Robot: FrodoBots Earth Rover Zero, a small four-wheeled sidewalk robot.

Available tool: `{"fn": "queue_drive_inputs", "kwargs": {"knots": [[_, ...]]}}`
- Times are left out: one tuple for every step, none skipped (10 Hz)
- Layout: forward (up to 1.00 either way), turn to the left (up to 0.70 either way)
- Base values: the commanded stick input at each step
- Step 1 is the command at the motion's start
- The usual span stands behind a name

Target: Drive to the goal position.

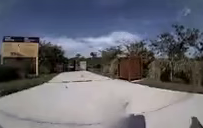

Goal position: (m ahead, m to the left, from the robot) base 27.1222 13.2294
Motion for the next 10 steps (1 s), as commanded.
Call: {"fn": "queue_drive_inputs", "kwargs": {"knots": [[0.84,0.34],[0.84,0.33],[0.84,0.34],[0.84,0.34],[0.84,0.34],[0.84,0.33],[0.84,0.34],[0.84,0.28],[0.84,0.06],[0.85,0.0]]}}
